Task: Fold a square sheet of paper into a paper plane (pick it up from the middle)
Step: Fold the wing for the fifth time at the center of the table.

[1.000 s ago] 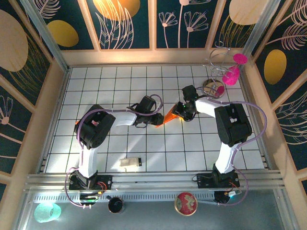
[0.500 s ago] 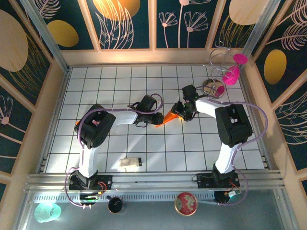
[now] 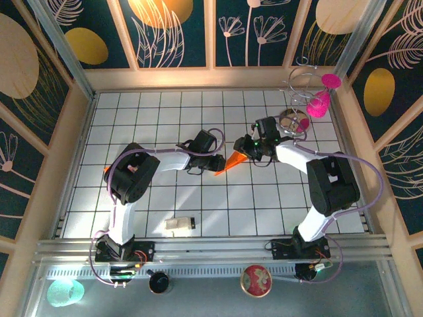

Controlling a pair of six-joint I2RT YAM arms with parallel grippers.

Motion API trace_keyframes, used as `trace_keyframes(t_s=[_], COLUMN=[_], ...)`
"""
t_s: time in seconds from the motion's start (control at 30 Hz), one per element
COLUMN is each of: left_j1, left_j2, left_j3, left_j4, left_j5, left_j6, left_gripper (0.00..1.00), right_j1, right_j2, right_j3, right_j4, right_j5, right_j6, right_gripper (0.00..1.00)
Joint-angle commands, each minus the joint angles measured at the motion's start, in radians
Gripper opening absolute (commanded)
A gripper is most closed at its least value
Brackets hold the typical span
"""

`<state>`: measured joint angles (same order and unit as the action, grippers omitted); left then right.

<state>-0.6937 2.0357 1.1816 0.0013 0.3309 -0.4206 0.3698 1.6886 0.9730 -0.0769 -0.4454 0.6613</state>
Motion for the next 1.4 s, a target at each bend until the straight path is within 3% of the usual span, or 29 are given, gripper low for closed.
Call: trace_keyframes(t_s=[0.0, 0.2, 1.03, 1.37], left_j1=[-0.015, -0.014, -0.014, 0.015], left_j2=[0.091, 0.093, 0.083, -0.043], left_j3=[-0.008, -0.007, -0.008, 0.006], left_j4=[-0.046, -0.048, -0.046, -0.067], left_j5=[-0.028, -0.026, -0.013, -0.055], left_j6=[-0.01, -0.02, -0.029, -0.094], left_gripper=[0.15, 0.14, 0.13, 0.2], right_j1=[0.011, 0.011, 0.011, 0.012], right_j2=[0.05, 0.138, 0.255, 0.275], right_j3=[0.005, 0.038, 0.074, 0.078], right_j4=[0.084, 0.1, 0.045, -0.011], right_j5=[-0.075, -0.078, -0.029, 0.002], right_j6=[0.009, 0.006, -0.02, -0.035], right_gripper=[0.26, 0.17, 0.14, 0.14])
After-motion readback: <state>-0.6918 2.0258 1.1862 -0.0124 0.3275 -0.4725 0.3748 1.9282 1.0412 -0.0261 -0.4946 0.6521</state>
